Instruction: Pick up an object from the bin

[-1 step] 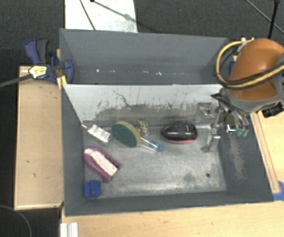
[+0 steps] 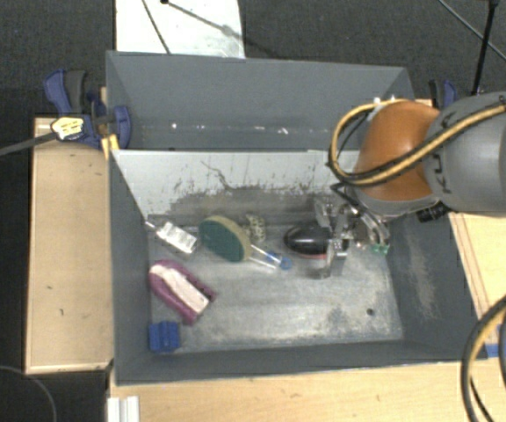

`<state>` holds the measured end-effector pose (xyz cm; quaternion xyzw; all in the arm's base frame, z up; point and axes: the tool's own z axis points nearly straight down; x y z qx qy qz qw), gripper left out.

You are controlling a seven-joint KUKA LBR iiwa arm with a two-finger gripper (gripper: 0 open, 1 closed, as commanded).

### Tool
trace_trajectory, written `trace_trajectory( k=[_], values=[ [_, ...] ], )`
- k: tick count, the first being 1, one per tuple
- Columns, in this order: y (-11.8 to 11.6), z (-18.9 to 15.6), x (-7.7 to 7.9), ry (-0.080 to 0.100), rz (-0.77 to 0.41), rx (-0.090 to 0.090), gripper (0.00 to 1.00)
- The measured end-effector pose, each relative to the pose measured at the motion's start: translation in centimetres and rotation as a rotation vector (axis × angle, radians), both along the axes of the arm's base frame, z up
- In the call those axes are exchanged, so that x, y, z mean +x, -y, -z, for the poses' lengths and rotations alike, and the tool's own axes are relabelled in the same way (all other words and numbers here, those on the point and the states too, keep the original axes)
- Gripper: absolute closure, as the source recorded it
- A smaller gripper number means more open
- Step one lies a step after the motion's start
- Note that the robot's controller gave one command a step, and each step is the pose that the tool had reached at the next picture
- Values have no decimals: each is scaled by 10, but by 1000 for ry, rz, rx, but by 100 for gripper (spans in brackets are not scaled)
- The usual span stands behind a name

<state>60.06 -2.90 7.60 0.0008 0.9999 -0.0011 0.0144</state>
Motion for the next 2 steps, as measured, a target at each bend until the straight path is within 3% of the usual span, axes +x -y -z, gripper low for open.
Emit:
trace_trajectory(
  k=[1,2],
  values=[
    [0,-3,0,1,-3,0,100],
    [-12,-116,-33,-18,-28,1,100]
  ],
)
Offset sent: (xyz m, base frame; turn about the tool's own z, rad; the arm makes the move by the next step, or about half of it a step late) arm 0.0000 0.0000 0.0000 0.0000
